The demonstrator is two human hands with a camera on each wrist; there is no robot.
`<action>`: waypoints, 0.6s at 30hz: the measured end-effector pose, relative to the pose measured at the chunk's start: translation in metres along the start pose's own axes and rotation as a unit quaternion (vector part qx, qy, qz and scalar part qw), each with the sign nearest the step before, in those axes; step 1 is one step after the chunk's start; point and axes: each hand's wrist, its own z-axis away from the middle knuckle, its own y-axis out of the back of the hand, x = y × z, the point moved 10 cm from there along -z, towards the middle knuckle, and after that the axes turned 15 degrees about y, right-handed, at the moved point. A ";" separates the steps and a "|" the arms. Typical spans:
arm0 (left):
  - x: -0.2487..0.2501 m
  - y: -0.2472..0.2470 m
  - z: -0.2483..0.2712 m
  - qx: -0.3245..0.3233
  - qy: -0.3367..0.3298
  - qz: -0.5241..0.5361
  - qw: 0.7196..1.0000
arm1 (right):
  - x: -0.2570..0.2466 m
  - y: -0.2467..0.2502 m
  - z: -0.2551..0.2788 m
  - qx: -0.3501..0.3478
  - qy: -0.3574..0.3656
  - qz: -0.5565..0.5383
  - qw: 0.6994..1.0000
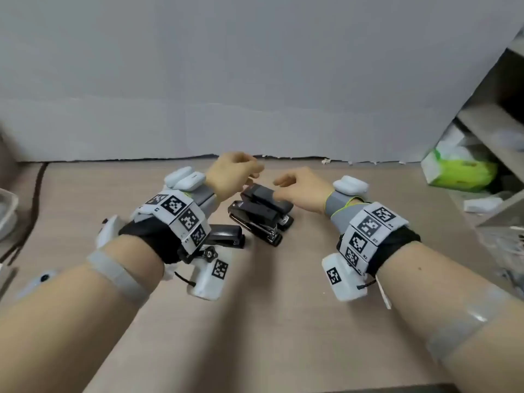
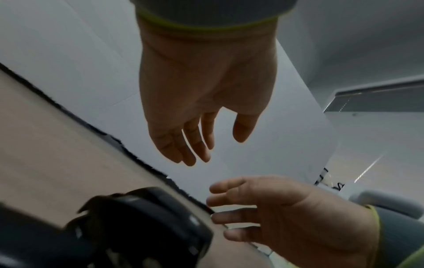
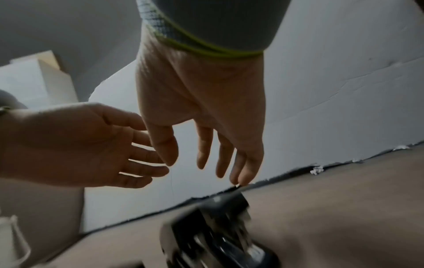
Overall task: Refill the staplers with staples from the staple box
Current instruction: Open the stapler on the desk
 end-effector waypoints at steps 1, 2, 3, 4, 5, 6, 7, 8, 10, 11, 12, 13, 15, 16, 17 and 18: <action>-0.013 -0.004 -0.005 0.004 -0.014 -0.028 0.999 | 0.009 -0.011 0.000 -0.008 0.003 0.015 1.000; -0.019 -0.004 -0.008 0.019 -0.025 -0.064 0.997 | 0.013 -0.017 -0.002 -0.015 0.010 0.036 0.999; -0.025 -0.003 -0.012 0.027 -0.026 -0.099 0.994 | 0.015 -0.022 -0.003 -0.027 0.016 0.042 0.999; -0.037 -0.005 -0.015 0.030 -0.026 -0.124 0.992 | 0.019 -0.030 -0.001 -0.031 0.024 0.045 0.998; -0.044 -0.007 -0.014 0.037 -0.041 -0.147 0.988 | 0.019 -0.038 0.002 -0.033 0.046 0.054 0.997; -0.047 -0.006 -0.014 0.045 -0.049 -0.164 0.984 | 0.021 -0.041 0.001 -0.031 0.055 0.064 0.996; -0.051 -0.003 -0.014 0.055 -0.045 -0.177 0.982 | 0.022 -0.042 0.000 -0.031 0.060 0.069 0.995; -0.056 -0.001 -0.011 0.072 -0.052 -0.196 0.977 | 0.022 -0.045 0.003 -0.022 0.071 0.077 0.994; -0.068 0.005 -0.004 0.093 -0.057 -0.237 0.965 | 0.022 -0.047 0.010 -0.001 0.085 0.100 0.991; -0.074 0.008 -0.001 0.098 -0.053 -0.254 0.961 | 0.021 -0.047 0.014 0.006 0.088 0.114 0.990; -0.083 0.010 0.004 0.103 -0.050 -0.273 0.955 | 0.020 -0.050 0.021 0.020 0.095 0.124 0.987; -0.090 0.012 0.006 0.103 -0.043 -0.287 0.951 | 0.019 -0.049 0.026 0.034 0.098 0.136 0.985; -0.108 0.017 0.016 0.107 -0.027 -0.326 0.939 | 0.015 -0.048 0.036 0.066 0.094 0.170 0.979; -0.115 0.018 0.018 0.106 -0.020 -0.349 0.931 | 0.016 -0.045 0.040 0.088 0.080 0.186 0.975; -0.122 0.019 0.018 0.109 -0.017 -0.367 0.924 | 0.015 -0.039 0.044 0.119 0.068 0.192 0.972; -0.125 0.022 0.019 0.115 -0.019 -0.380 0.918 | 0.009 -0.033 0.049 0.157 0.070 0.183 0.968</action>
